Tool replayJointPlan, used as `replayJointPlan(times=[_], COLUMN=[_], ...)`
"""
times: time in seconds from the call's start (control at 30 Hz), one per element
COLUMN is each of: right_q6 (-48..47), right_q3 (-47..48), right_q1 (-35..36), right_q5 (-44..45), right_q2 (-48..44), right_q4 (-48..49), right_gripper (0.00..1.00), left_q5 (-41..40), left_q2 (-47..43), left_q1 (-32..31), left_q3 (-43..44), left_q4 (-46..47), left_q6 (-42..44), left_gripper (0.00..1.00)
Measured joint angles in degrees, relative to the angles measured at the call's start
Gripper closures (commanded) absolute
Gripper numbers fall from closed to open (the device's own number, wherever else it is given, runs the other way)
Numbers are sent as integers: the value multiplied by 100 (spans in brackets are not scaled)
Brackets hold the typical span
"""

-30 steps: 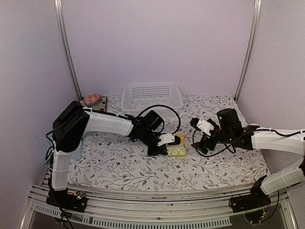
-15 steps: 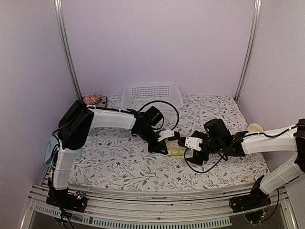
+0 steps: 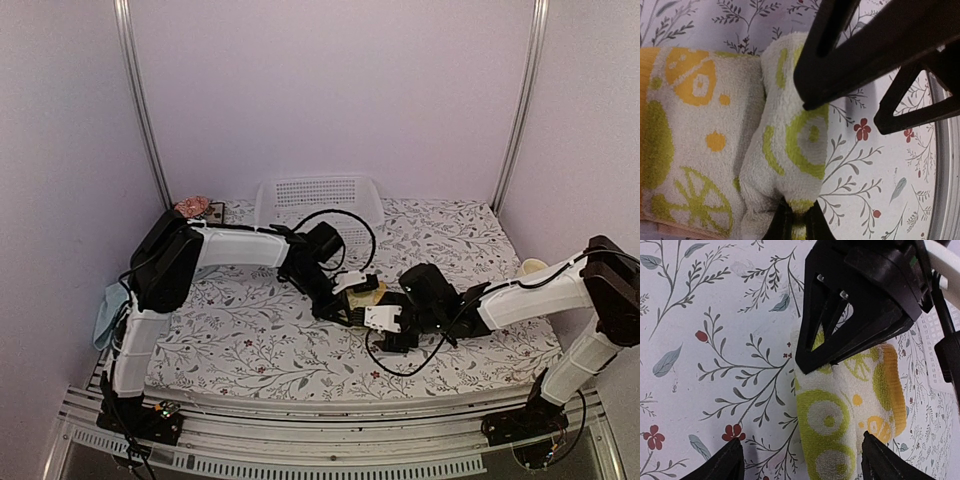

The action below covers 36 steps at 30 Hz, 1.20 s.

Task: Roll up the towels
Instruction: Roll the towel at the center of the board.

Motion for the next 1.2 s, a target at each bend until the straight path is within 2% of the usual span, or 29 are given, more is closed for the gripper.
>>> replayJointPlan(times=[0.4,0.53,0.6,0.73,0.9,1.2], right_q6=[70,94,138,177,291,651], right_q3=[96,127,133,162,249,557], right_q1=[63,63,63,61,61,-37], right_q5=[520,608,612,603,549,-61], right_q2=[426,501,509,511,590,704], right_q4=[223,247,251,243,144,-170], right_gripper=[38,56,72,89,92,93], left_q5=[251,291,291,293,278,-192], left_q2=[92,114,116,116,72,-798], left_q1=[66,79,79,85,116,114], left_q3=[90,118,122,125,39,-1169], left_q4=[-131,-157,-164,-170,-81,643], left_q6=[-59,-74,-79,-83,-122,-118], left_gripper=[99,97,97,91,86,82])
